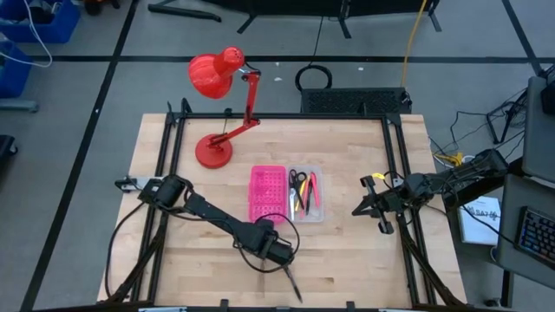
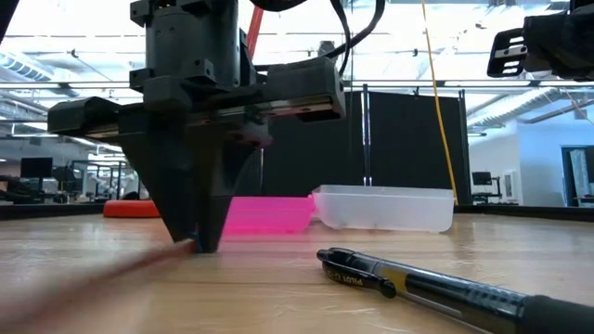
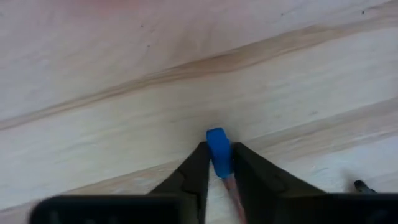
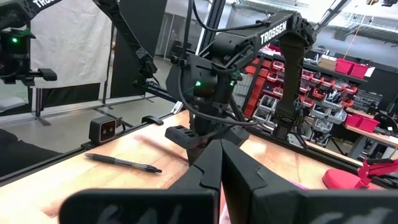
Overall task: Pick & place school supplies into a supply box
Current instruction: Put the brown pencil into the supply box
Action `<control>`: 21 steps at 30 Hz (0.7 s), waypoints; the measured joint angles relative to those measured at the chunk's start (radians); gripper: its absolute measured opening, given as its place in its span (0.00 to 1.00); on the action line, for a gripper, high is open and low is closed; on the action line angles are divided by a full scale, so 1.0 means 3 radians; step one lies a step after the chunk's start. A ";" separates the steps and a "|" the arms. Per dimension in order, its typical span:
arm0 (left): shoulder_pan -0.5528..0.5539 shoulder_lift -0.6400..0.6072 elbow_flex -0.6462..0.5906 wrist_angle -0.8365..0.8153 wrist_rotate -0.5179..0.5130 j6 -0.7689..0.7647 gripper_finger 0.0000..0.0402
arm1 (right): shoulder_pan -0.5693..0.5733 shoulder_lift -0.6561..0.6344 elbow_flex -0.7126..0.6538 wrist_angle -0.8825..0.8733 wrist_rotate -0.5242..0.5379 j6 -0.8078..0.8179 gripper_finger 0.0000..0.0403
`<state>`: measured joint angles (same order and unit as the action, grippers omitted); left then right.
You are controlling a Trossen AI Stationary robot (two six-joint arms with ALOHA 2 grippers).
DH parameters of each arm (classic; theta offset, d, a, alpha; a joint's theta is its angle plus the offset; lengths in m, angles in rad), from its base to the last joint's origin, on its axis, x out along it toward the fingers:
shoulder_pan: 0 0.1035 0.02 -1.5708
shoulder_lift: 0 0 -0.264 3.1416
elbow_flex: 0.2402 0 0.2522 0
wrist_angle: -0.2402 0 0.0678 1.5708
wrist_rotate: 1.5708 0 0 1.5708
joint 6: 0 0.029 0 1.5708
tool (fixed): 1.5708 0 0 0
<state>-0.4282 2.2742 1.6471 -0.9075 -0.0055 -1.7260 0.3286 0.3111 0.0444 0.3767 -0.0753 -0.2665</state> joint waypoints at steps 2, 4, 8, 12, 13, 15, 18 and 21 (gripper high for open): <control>0.0000 0.0000 0.0000 0.0000 -0.0009 0.0031 0.11 | 0.0000 0.0000 0.0000 0.0000 0.0001 0.0000 0.00; 0.0000 -0.0002 0.0001 0.0008 -0.0040 0.0158 0.05 | 0.0000 0.0000 0.0000 0.0000 0.0001 0.0001 0.00; 0.0000 -0.0029 0.0065 -0.0075 -0.0060 0.0356 0.06 | 0.0000 0.0000 0.0000 -0.0001 0.0001 0.0001 0.00; 0.0028 -0.0111 0.0199 -0.0214 -0.0052 0.0551 0.06 | 0.0000 0.0000 0.0000 -0.0003 0.0001 0.0001 0.00; 0.0043 -0.0126 0.0226 -0.0230 -0.0054 0.0605 0.05 | 0.0000 0.0000 0.0000 -0.0001 0.0000 0.0002 0.00; 0.0082 -0.0162 0.0320 -0.0226 -0.0085 0.0765 0.04 | 0.0000 0.0000 0.0000 -0.0002 0.0000 0.0002 0.00; 0.0189 -0.0210 0.0571 -0.0229 -0.0095 0.1057 0.04 | 0.0000 0.0004 0.0000 0.0001 0.0001 0.0002 0.00; 0.0315 -0.0217 0.0822 -0.0229 -0.0017 0.1330 0.04 | 0.0000 0.0019 0.0000 0.0025 0.0000 0.0003 0.00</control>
<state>-0.3338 2.2091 1.8938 -0.9761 -0.0107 -1.3270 0.3286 0.3167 0.0444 0.3843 -0.0753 -0.2657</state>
